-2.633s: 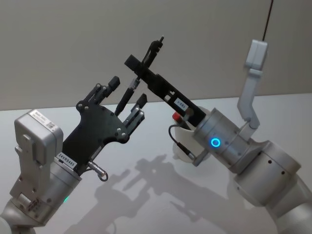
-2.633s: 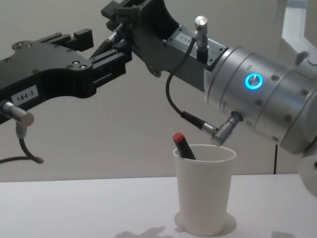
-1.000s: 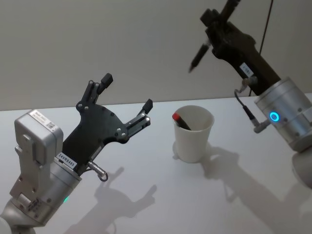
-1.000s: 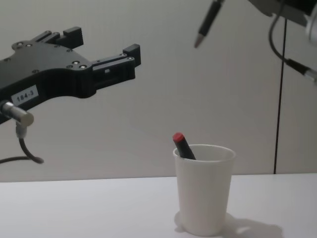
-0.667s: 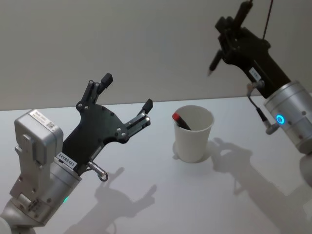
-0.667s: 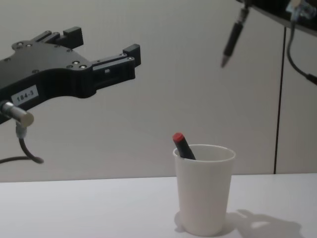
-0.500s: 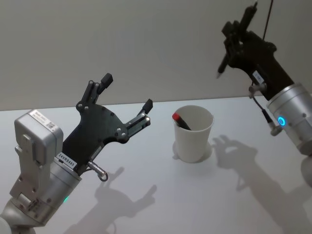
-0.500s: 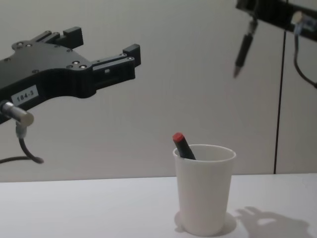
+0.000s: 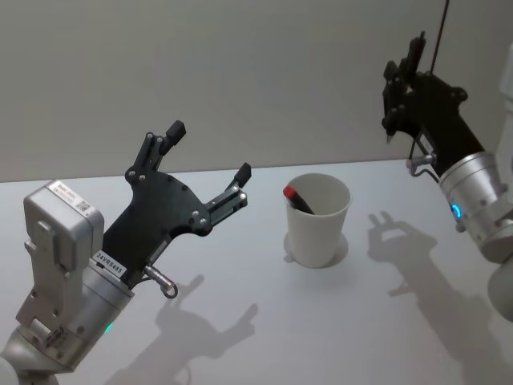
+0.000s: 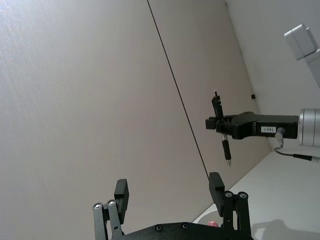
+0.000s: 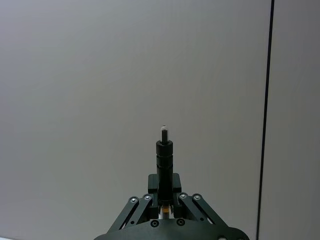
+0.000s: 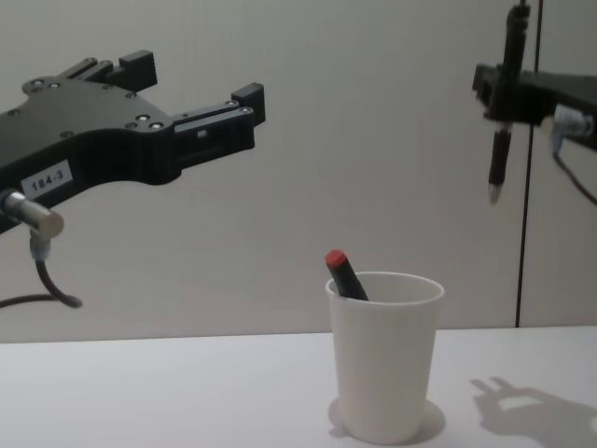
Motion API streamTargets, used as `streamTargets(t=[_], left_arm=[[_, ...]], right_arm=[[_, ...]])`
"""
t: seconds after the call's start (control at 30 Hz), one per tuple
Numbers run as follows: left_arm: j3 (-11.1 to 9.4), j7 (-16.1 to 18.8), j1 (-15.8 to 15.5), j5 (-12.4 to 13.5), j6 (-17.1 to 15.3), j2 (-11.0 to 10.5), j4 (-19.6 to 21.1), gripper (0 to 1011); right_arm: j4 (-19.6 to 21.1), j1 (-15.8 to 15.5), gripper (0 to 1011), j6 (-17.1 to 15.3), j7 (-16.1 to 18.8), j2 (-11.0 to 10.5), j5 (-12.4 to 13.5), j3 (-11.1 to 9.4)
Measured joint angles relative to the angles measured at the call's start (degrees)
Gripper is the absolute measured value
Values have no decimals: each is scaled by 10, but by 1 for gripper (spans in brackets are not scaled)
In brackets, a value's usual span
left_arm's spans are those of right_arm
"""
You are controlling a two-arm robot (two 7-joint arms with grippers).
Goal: Place the pen into the pen holder.
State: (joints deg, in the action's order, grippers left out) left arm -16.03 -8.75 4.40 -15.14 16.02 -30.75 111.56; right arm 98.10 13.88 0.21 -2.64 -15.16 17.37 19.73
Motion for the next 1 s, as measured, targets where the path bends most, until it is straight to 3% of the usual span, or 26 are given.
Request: streamTargets(t=[0.27, 0.47, 0.7, 1.0], left_arm=[[0, 0, 0, 0, 0, 0, 0, 1001], [0, 0, 0, 0, 0, 0, 0, 1001], [0, 0, 0, 0, 0, 0, 0, 1001], [0, 0, 0, 0, 0, 0, 0, 1001]], right_arm=[[-42, 15, 130, 0, -17, 23, -93, 17], [-68, 29, 130, 9, -15, 42, -135, 30], [-85, 39, 130, 16, 0, 61, -162, 43], [-91, 43, 130, 13, 22, 75, -173, 55]])
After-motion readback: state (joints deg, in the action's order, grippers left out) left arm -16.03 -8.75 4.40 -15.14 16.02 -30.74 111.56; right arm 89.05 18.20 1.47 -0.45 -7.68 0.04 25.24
